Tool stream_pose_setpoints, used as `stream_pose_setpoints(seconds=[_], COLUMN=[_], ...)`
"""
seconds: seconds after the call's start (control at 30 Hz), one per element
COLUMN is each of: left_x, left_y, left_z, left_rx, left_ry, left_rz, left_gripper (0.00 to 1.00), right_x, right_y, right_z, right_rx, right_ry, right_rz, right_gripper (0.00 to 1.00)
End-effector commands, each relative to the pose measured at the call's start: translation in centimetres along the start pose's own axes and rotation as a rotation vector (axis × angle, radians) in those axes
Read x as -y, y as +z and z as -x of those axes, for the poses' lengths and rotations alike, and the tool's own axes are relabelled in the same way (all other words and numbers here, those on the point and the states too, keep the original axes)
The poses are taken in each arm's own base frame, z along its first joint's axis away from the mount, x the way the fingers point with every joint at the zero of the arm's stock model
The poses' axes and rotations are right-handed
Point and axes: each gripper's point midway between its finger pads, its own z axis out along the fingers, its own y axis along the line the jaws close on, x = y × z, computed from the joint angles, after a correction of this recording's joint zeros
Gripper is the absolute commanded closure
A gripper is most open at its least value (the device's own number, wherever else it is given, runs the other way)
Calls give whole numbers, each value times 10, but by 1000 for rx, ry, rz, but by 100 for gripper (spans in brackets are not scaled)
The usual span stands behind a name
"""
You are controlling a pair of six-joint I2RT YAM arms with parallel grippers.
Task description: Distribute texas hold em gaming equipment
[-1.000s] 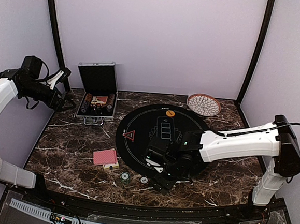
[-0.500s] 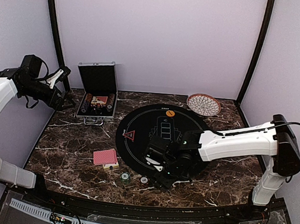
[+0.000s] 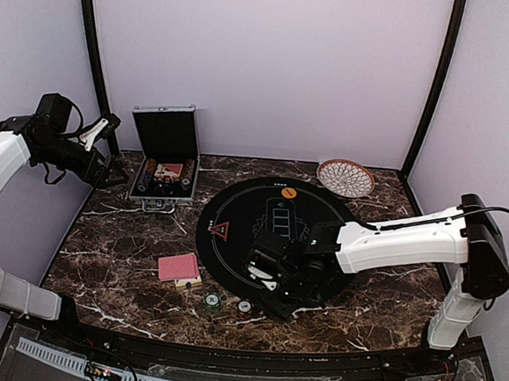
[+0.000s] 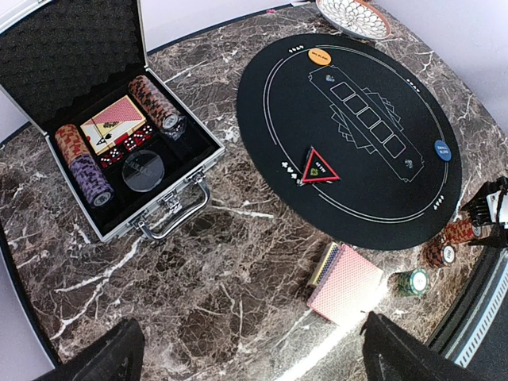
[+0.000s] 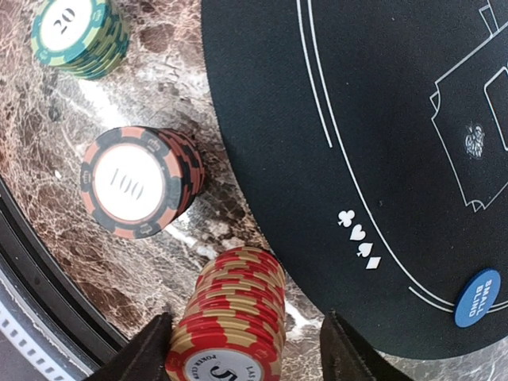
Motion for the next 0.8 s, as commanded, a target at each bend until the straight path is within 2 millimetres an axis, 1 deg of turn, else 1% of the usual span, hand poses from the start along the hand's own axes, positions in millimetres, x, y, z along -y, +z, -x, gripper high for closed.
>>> stream_pose_setpoints(seconds=[0.0,0.13,0.3,0.5,0.73,0.77], left_x=[5,5,4,4,4,5], left_y=[-6,-5,-5,-6,-6,-6], left_z=[7,7,7,6,7,7], left_rx=[15,15,12,13,16,16], left_ry=[17,17,19,20,22,22], left_rz=[-12,-12,-8,-7,-6,-7], left_gripper=[1,1,1,1,1,1], right_x=[1,1,0,-2,-3,-3], right_y=[6,5,3,-4,-17,-18], right_z=[1,2,3,5,10,10], right_rx=[-2,1,4,10,28,27], right_ry=[11,11,14,16,24,26], right_rz=[6,10,19,32,46,47], right_gripper=[41,52,63,74,82,85])
